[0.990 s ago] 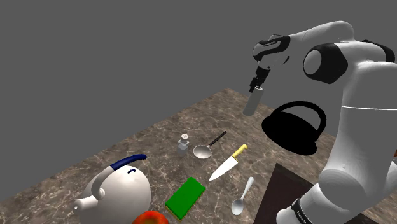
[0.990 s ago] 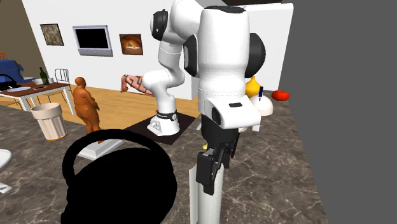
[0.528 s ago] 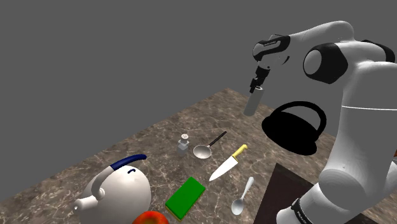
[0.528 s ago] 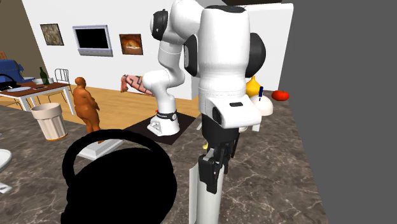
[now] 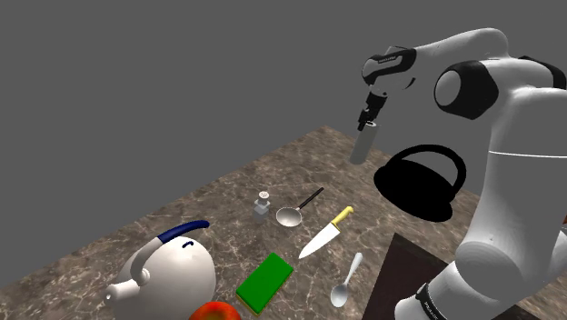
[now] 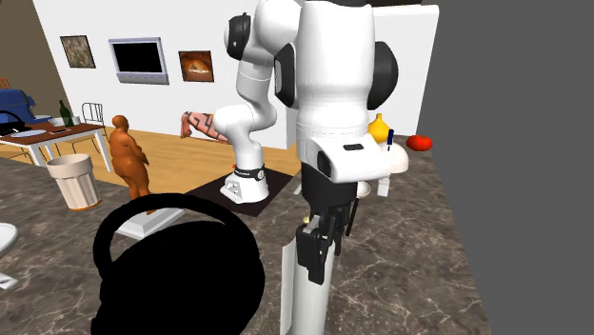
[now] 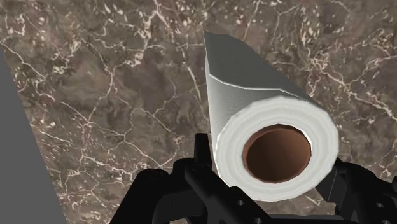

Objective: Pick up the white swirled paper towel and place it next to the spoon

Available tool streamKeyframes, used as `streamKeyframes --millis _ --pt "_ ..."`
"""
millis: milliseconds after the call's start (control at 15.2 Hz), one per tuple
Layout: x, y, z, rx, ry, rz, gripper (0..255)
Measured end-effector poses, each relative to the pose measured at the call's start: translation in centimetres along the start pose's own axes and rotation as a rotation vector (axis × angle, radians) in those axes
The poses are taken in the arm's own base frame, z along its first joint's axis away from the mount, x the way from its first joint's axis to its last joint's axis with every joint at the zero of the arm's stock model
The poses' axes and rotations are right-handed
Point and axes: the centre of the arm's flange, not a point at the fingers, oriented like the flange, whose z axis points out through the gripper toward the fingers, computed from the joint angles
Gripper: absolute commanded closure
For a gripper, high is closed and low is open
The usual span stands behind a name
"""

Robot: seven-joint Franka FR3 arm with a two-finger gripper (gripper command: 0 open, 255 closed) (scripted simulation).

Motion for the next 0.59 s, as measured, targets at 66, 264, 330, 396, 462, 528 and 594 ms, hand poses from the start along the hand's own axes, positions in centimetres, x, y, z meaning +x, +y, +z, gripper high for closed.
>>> streamKeyframes --millis 66,264,330,396,462,528,594 --pt "0.0 0.0 -0.6 0.000 0.000 0.000 255" --pt "0.1 0.0 -2.1 0.000 0.000 0.000 255" --pt "0.2 0.2 -2.5 0.000 0.000 0.000 255" --pt "0.2 0.3 -3.1 0.000 0.000 0.000 255" --pt "0.2 0.2 -3.7 0.000 0.000 0.000 255" --pt "0.2 0.3 -4.2 0.000 0.000 0.000 255" --pt "0.2 0.3 -4.7 0.000 0.000 0.000 255"
